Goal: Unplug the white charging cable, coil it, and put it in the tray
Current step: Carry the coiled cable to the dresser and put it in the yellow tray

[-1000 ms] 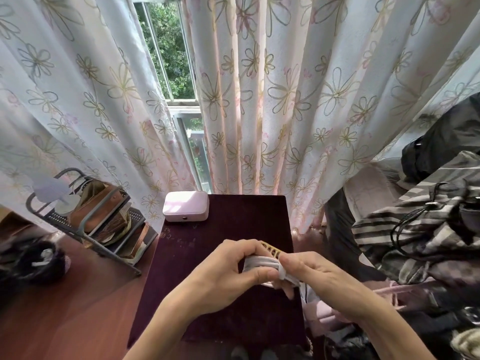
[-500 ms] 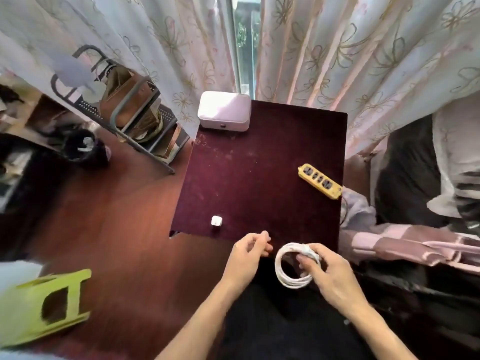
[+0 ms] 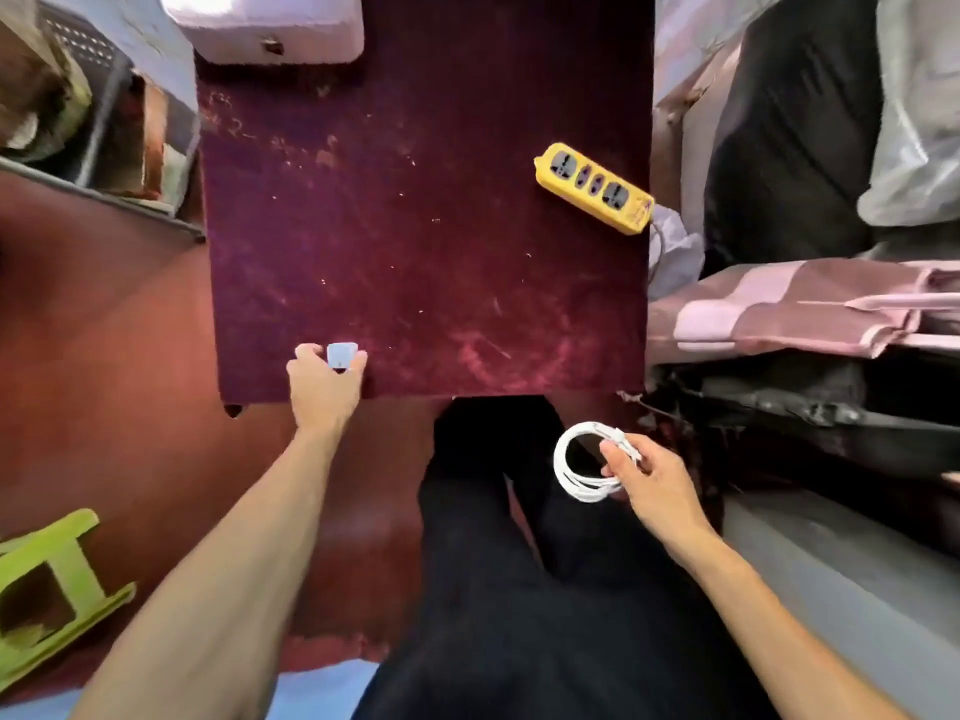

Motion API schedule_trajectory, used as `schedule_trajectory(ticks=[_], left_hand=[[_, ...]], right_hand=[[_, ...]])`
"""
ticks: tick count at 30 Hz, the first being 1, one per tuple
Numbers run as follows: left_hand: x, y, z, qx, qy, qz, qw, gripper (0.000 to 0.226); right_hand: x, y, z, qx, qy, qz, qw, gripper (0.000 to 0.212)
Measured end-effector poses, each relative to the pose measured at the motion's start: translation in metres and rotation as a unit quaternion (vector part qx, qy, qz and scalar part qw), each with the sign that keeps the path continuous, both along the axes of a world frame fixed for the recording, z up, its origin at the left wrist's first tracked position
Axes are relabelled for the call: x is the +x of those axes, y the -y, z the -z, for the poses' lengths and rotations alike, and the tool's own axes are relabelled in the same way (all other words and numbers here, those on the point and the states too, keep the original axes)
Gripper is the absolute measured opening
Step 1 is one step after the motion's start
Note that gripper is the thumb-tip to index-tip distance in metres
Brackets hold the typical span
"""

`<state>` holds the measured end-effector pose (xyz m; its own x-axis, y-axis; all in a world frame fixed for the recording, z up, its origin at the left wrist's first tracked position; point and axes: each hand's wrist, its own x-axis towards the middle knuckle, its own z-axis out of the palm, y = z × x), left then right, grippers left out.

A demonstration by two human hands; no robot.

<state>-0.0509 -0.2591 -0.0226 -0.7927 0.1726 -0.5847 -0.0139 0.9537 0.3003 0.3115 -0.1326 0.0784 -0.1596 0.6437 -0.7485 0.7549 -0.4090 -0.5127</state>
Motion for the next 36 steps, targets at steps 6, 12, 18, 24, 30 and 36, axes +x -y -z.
schedule_trajectory(ticks=[6, 12, 18, 24, 30, 36], left_hand=[[0.004, -0.014, 0.008, -0.009, -0.019, -0.002, 1.000, 0.036], [0.015, 0.006, -0.049, 0.020, 0.109, 0.020, 0.994, 0.030], [0.046, 0.034, -0.122, 0.109, 0.173, -0.018, 0.979, 0.025], [0.093, 0.077, -0.164, 0.157, 0.188, -0.138, 0.960, 0.026], [0.164, 0.133, -0.186, 0.219, 0.129, -0.329, 0.909, 0.031], [0.260, 0.185, -0.182, 0.236, 0.087, -0.526, 0.813, 0.033]], right_hand=[[0.017, 0.004, 0.001, 0.016, 0.002, 0.021, 1.000, 0.012], [0.025, -0.008, -0.029, 0.028, -0.010, 0.027, 0.999, 0.015], [0.014, -0.034, -0.080, 0.062, -0.059, -0.025, 0.996, 0.015], [-0.009, -0.054, -0.101, 0.066, -0.099, -0.101, 0.988, 0.017], [-0.045, -0.064, -0.089, -0.012, -0.129, -0.203, 0.971, 0.019], [-0.104, -0.042, -0.073, -0.092, -0.155, -0.332, 0.926, 0.018]])
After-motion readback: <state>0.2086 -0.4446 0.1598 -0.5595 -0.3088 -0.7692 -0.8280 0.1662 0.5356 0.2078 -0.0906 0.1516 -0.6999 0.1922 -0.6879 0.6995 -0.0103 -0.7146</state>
